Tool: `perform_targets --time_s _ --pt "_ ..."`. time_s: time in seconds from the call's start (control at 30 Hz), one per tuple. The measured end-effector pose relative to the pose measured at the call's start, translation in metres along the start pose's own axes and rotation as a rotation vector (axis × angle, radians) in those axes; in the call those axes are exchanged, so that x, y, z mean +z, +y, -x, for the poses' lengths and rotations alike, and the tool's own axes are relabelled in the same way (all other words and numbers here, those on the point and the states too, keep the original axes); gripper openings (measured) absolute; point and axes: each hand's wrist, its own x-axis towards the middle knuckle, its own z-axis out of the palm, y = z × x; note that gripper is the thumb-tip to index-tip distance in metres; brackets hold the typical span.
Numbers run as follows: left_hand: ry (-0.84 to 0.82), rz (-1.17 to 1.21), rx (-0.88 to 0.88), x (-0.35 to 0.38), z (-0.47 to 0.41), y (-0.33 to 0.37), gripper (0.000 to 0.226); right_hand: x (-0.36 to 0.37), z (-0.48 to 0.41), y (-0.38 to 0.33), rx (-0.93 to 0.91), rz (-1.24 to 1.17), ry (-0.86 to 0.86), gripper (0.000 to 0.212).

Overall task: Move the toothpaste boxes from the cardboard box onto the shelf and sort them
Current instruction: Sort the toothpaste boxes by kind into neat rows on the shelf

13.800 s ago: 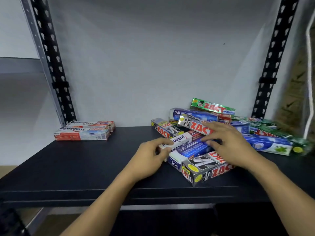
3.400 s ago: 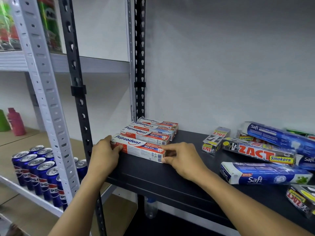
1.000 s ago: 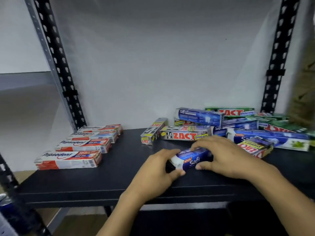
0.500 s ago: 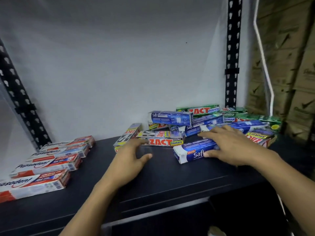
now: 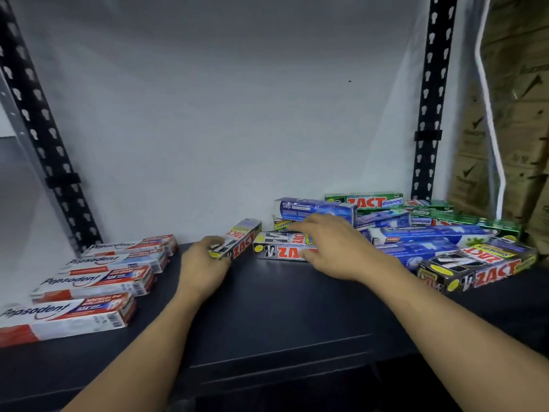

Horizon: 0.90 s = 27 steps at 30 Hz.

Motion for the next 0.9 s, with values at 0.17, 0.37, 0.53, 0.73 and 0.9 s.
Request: perform_targets --time_s 0.17,0.37,0.53,0.73,0.9 --pt "0.071 0.191 -0.062 -0.008 0.004 -0.001 0.044 0.038 -0.031 -0.006 0.022 0.121 -0.132 0.063" --pt "0.085 0.329 -0.046 -0.008 0.002 -0.002 0.049 0.034 -0.014 0.004 0.108 0.133 -0.08 0.075" --pt "0.084 0.459 -0.107 -0.006 -0.002 -0.005 0.046 0.026 -0.009 0.003 0.217 0.149 -0.12 0.073" --pt "0.119 0.626 -0.21 -0.009 -0.008 -0.011 0.053 0.03 -0.046 -0.02 0.243 0.054 -0.017 0.063" --pt "0.13 0.746 -0.212 -0.015 -0.009 -0.01 0.064 0.043 -0.098 -0.049 0.171 -0.315 0.024 0.068"
